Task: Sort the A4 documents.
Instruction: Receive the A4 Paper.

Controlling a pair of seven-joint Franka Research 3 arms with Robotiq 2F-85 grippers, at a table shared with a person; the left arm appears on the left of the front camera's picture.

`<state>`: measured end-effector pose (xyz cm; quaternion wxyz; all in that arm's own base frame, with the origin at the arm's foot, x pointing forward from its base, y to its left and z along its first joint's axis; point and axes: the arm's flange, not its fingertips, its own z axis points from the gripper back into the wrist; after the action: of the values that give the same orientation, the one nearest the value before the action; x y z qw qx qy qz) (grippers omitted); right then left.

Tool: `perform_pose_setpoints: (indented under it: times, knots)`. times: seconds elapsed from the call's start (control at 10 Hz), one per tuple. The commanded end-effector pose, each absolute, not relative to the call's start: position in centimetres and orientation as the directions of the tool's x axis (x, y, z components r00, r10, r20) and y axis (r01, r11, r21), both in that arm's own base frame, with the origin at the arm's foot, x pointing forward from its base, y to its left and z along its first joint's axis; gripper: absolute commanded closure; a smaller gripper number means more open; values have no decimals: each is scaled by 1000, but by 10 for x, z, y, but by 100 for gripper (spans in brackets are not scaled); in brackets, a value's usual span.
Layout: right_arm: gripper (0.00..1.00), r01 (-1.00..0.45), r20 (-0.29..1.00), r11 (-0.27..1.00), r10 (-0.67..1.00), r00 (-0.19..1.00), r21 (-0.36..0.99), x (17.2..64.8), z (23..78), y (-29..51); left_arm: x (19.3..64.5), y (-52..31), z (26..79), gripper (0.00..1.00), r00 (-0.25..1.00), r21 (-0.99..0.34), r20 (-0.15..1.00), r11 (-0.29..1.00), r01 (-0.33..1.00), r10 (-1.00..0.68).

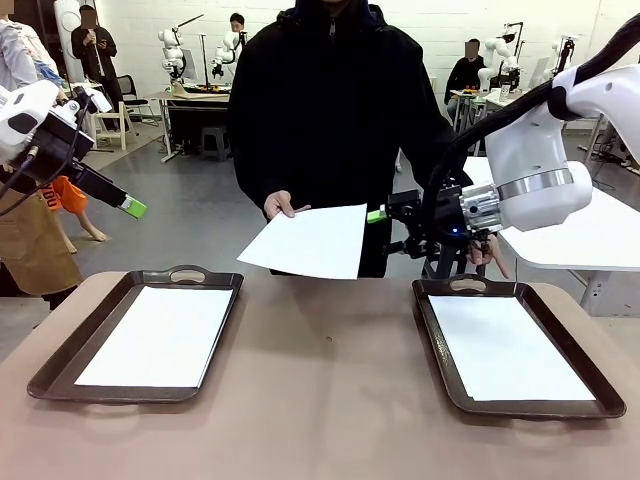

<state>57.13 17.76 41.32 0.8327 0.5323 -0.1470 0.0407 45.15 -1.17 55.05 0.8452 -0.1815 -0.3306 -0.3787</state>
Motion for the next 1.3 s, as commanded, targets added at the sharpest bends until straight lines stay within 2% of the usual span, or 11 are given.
perform_pose_setpoints:
  times: [0.0, 0.3, 0.9, 1.2]
  knots:
    - [0, -164, 214, 366, -100, 972, 916, 577, 406, 194, 451, -11, 551, 0, 490, -54, 698, 644, 763, -522]
    - [0, -119, 150, 307, -78, 986, 944, 579, 382, 221, 451, -11, 551, 0, 490, -54, 698, 644, 763, -522]
    - [0, -115, 152, 259, -127, 980, 959, 597, 378, 218, 451, -11, 551, 0, 490, -54, 698, 644, 763, -522]
    - [26, -112, 140, 243, -100, 985, 964, 597, 375, 219, 451, -11, 551, 0, 490, -54, 698, 644, 763, -522]
